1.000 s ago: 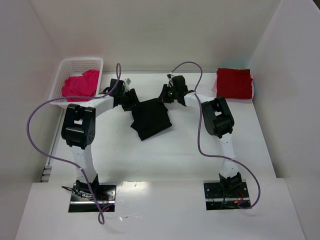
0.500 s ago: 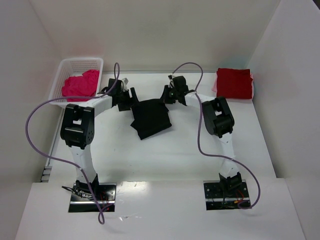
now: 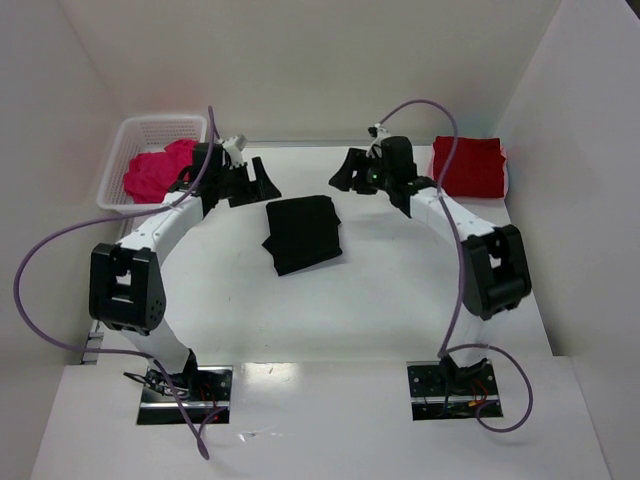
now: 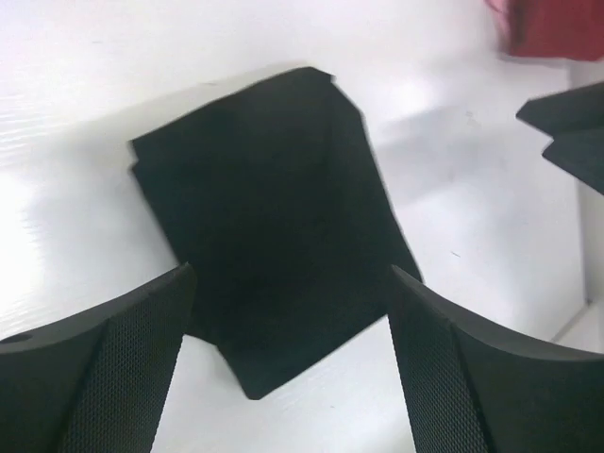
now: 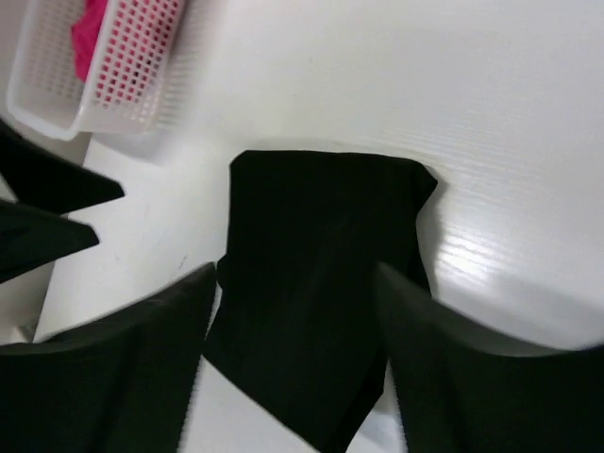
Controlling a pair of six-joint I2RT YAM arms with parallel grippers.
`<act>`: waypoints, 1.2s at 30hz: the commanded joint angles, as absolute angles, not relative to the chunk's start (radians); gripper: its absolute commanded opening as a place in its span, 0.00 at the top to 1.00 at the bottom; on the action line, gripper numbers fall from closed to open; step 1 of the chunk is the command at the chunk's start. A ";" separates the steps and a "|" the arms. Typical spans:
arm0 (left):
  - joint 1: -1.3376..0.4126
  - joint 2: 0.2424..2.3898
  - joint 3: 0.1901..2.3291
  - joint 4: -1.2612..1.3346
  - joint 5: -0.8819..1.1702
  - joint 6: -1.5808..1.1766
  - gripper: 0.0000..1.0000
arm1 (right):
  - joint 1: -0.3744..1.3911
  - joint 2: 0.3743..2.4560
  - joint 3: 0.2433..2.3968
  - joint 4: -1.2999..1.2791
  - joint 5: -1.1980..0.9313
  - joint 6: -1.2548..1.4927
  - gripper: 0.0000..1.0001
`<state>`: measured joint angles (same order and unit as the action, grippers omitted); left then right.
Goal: Fold and stack the t-shirts
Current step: Fold the long partially folded tshirt into a neat square
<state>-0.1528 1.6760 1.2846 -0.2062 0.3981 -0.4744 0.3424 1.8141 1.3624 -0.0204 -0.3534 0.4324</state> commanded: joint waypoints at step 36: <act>-0.241 2.148 1.465 -0.055 0.637 -0.477 0.57 | 0.512 1.884 1.034 0.117 -0.353 0.591 0.95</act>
